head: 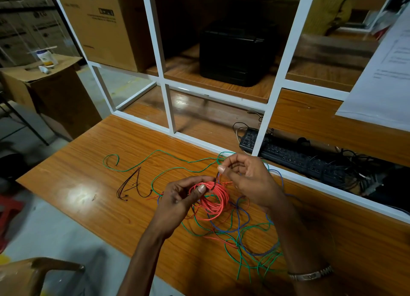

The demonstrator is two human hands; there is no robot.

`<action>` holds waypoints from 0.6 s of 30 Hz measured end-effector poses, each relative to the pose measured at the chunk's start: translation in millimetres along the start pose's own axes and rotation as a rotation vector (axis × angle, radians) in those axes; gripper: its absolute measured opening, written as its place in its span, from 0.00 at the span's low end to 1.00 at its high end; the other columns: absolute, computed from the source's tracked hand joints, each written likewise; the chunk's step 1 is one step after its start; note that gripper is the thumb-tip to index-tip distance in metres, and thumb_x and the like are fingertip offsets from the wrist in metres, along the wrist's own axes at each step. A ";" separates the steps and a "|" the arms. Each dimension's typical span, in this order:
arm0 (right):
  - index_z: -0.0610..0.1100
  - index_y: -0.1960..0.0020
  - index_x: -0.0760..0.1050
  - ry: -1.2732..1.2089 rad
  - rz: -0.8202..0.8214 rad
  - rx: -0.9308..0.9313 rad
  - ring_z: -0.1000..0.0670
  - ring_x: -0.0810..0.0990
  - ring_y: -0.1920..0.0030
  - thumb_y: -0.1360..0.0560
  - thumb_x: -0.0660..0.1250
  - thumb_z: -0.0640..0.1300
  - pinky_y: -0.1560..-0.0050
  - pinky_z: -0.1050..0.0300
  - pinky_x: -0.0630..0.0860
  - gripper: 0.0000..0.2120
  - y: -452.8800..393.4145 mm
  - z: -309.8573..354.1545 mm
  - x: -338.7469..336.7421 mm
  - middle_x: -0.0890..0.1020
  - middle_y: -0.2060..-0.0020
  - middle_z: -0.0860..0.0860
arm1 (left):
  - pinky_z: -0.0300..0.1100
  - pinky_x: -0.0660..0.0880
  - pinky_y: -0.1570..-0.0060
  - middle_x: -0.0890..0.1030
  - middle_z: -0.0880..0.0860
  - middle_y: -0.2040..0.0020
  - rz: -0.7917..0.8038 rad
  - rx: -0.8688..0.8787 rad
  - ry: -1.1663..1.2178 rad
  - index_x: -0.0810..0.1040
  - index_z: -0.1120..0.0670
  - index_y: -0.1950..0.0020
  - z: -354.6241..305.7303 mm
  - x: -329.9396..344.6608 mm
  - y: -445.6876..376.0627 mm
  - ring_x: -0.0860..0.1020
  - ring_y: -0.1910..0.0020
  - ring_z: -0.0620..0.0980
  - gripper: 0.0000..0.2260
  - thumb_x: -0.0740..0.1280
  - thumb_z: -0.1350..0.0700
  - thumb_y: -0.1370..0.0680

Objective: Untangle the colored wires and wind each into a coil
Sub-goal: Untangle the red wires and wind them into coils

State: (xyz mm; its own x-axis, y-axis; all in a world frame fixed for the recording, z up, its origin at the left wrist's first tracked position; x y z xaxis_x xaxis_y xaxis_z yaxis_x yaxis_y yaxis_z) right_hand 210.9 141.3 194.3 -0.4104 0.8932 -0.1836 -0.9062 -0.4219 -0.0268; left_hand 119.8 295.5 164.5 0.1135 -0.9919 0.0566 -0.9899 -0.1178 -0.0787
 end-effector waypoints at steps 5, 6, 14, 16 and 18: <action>0.46 0.54 0.80 -0.003 -0.148 -0.095 0.52 0.83 0.57 0.23 0.75 0.42 0.52 0.54 0.79 0.04 -1.0 0.1 -1.3 0.85 0.60 0.51 | 0.46 0.80 0.44 0.88 0.59 0.48 0.004 -0.006 0.027 0.84 0.58 0.37 -2.8 1.1 -3.9 0.86 0.45 0.55 0.11 0.68 0.62 0.18; 0.46 0.54 0.80 -0.034 -0.147 -0.109 0.52 0.83 0.58 0.23 0.75 0.41 0.54 0.54 0.78 0.04 -0.9 1.3 0.6 0.84 0.61 0.50 | 0.46 0.80 0.44 0.88 0.59 0.48 0.002 -0.009 0.037 0.84 0.58 0.36 -2.5 0.9 -4.3 0.86 0.45 0.55 0.12 0.68 0.62 0.18; 0.45 0.51 0.82 0.014 -0.091 -0.204 0.53 0.83 0.55 0.24 0.74 0.35 0.51 0.59 0.79 0.06 -5.9 5.3 -1.8 0.85 0.57 0.53 | 0.42 0.78 0.49 0.84 0.58 0.51 0.094 -0.023 -0.030 0.79 0.57 0.32 10.2 20.2 -5.0 0.83 0.52 0.52 0.12 0.65 0.61 0.16; 0.46 0.51 0.84 0.061 -0.097 -0.210 0.54 0.84 0.51 0.22 0.72 0.34 0.49 0.60 0.79 0.08 -5.2 0.5 -5.1 0.85 0.55 0.55 | 0.42 0.78 0.49 0.84 0.61 0.48 0.108 -0.033 -0.042 0.79 0.57 0.33 14.0 23.6 -6.7 0.83 0.53 0.51 0.12 0.64 0.61 0.15; 0.45 0.52 0.85 0.083 -0.114 -0.208 0.53 0.84 0.49 0.22 0.68 0.30 0.48 0.60 0.79 0.12 -5.6 -8.3 -7.9 0.85 0.54 0.54 | 0.44 0.79 0.50 0.84 0.62 0.47 0.097 -0.031 -0.031 0.80 0.57 0.33 15.1 26.0 -8.5 0.83 0.54 0.51 0.11 0.65 0.60 0.15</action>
State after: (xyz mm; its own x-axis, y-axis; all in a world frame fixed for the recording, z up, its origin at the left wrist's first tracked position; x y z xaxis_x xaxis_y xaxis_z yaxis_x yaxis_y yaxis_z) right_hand 220.1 135.3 187.8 -0.2897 0.9246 -0.2474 -0.9022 -0.3501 -0.2518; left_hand 132.4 269.9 151.6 0.0192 -0.9996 0.0192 -0.9985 -0.0202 -0.0512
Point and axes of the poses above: each hand's wrist, its own y-axis away from the middle knuckle, its own x-axis out of the palm, z = x × y, the point moved 10 cm from there along -y, towards the middle knuckle
